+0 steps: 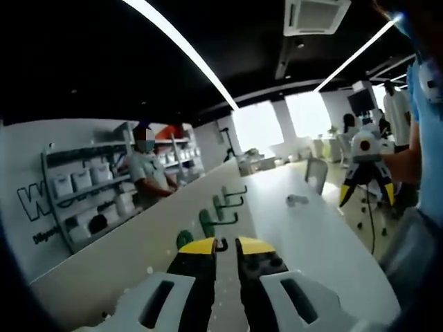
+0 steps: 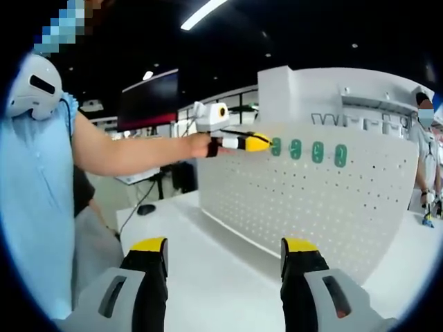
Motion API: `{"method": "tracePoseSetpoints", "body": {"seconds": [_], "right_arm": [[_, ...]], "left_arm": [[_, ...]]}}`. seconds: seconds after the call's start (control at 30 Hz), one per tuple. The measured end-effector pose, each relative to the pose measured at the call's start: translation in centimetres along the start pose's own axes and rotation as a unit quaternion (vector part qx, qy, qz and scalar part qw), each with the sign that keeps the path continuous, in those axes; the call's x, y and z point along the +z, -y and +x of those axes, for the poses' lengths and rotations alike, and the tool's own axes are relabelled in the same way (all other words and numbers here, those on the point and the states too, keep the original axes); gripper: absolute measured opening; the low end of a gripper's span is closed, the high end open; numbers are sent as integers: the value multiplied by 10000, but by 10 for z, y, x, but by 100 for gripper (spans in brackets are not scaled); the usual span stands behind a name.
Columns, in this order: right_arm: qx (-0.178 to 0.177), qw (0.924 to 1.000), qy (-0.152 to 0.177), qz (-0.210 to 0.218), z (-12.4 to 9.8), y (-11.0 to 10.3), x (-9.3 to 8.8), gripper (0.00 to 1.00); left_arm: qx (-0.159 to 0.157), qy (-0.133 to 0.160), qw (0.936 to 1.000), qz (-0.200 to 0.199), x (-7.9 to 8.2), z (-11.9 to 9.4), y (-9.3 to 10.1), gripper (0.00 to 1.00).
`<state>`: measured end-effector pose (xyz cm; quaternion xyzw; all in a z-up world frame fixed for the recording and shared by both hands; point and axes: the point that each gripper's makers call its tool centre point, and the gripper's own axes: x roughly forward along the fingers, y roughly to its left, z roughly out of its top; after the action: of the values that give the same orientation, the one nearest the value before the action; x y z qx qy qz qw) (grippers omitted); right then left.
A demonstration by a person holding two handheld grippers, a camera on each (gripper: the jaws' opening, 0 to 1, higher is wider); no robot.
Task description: Insert the hook assembly into the mounting plate slot until the hook locks in place.
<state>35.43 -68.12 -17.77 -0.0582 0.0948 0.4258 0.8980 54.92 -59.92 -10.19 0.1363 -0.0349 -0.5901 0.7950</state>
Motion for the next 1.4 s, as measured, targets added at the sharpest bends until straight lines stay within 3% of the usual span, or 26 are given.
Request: {"method": "tracePoseSetpoints", "body": {"seconds": [0.23, 0.43, 0.83, 1.1, 1.27, 1.4], "right_arm": [[5, 10000, 22, -46, 0, -1, 2, 67], [42, 9999, 47, -104, 1, -4, 6, 67], [85, 9998, 94, -157, 4, -3, 9, 67], [96, 9997, 130, -188, 3, -2, 12, 68], [111, 9996, 144, -221, 3, -3, 13, 68], [131, 9995, 169, -240, 3, -5, 15, 68]], "left_arm": [[35, 122, 9999, 2, 12, -8, 12, 23], [198, 152, 9997, -17, 18, -22, 23, 39], [463, 99, 9986, -251, 18, -49, 50, 60], [633, 248, 9971, -351, 23, -65, 71, 65], [631, 30, 9975, -306, 13, -75, 90, 68], [703, 17, 9968, -379, 11, -86, 96, 68]]}}
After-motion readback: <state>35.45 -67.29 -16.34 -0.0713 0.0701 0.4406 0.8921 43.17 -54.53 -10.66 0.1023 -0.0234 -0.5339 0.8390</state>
